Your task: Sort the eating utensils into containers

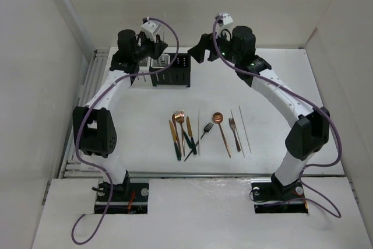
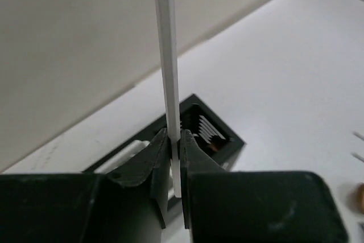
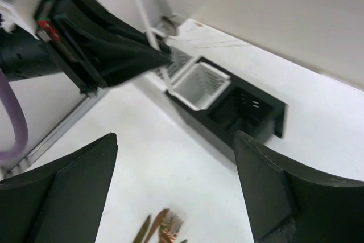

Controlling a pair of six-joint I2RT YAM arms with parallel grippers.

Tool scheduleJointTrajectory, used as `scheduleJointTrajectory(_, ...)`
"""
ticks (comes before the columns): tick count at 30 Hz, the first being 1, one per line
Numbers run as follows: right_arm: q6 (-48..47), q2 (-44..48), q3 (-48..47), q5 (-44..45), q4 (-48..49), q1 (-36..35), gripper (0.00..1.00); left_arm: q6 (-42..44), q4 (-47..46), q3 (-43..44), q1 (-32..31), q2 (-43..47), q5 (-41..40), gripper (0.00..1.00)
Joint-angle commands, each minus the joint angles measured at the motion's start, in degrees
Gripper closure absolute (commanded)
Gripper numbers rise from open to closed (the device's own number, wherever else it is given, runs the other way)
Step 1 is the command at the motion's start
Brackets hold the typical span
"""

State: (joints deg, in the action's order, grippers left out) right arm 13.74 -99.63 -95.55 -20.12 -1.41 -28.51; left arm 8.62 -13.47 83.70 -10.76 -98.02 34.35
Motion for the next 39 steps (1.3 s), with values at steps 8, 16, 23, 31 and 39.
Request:
scheduleJointTrajectory(8, -0.3, 3.8, 9.0, 0.7, 2.1, 8.5, 0.12, -5.6, -16.1, 10.2, 0.6, -14.4, 1.1, 1.0)
scheduleJointTrajectory(16, -1.8, 8.7, 14.2, 11.7, -16.7, 11.6, 0.12, -10.2, -16.6, 10.3, -1.6, -18.5, 1.6, 1.0)
scheduleJointTrajectory(23, -2.9, 14.4, 22.9, 18.7, -23.6, 12.2, 0.14, -10.8, -18.9, 4.7, -2.7, -19.7, 1.6, 1.0)
scheduleJointTrajectory(31, -1.8, 15.5, 25.2, 24.7, -30.3, 12.2, 0.12, -9.6, -20.8, 1.9, -3.8, -20.2, -0.9, 0.72)
scheduleJointTrajectory(39, 0.7, 13.6, 29.8, 27.2, -36.0, 12.2, 0.42, -7.0, -13.9, 4.4, -3.8, -18.2, -3.7, 0.38)
